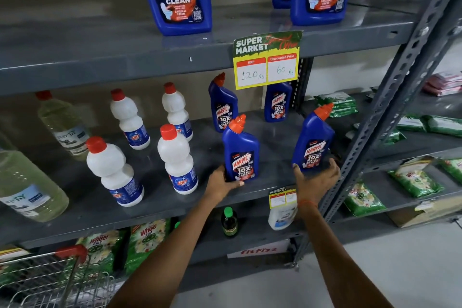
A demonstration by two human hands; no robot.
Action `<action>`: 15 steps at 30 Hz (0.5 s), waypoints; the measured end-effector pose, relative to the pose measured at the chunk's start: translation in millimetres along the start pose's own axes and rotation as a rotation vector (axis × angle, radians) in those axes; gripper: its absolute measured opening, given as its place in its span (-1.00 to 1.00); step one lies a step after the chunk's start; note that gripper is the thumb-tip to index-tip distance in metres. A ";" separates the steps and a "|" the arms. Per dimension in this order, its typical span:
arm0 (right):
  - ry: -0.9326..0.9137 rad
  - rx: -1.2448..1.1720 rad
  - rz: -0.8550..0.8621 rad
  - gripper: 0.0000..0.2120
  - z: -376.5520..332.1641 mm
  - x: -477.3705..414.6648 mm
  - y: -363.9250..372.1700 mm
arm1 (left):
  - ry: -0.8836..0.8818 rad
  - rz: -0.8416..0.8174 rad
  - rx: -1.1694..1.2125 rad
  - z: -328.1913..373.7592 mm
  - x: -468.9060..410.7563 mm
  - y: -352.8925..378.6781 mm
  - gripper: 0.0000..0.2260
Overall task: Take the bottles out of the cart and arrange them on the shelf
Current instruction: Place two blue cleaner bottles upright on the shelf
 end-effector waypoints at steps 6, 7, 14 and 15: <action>0.044 0.121 -0.284 0.06 30.0 -34.4 32.7 | 0.021 0.032 -0.003 -2.7 1.1 -0.8 -0.53; 0.034 0.133 -0.272 0.03 31.1 -37.0 32.1 | 0.026 0.038 -0.011 -2.7 1.2 -0.9 -0.54; 0.011 0.142 -0.214 -0.04 32.9 -39.7 30.9 | 0.017 0.031 -0.068 -2.7 -0.1 3.3 -0.56; 0.009 0.148 -0.213 -0.04 32.9 -40.0 30.7 | 0.016 0.027 -0.069 -3.0 -0.5 3.7 -0.56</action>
Point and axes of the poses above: each hand's wrist, its own x-axis away from the middle knuckle, its own y-axis out of the palm, z = x × y, the point moved 10 cm from there along -x, towards the middle knuckle, and after that the axes turned 6 degrees about x, right-handed, at the moved point
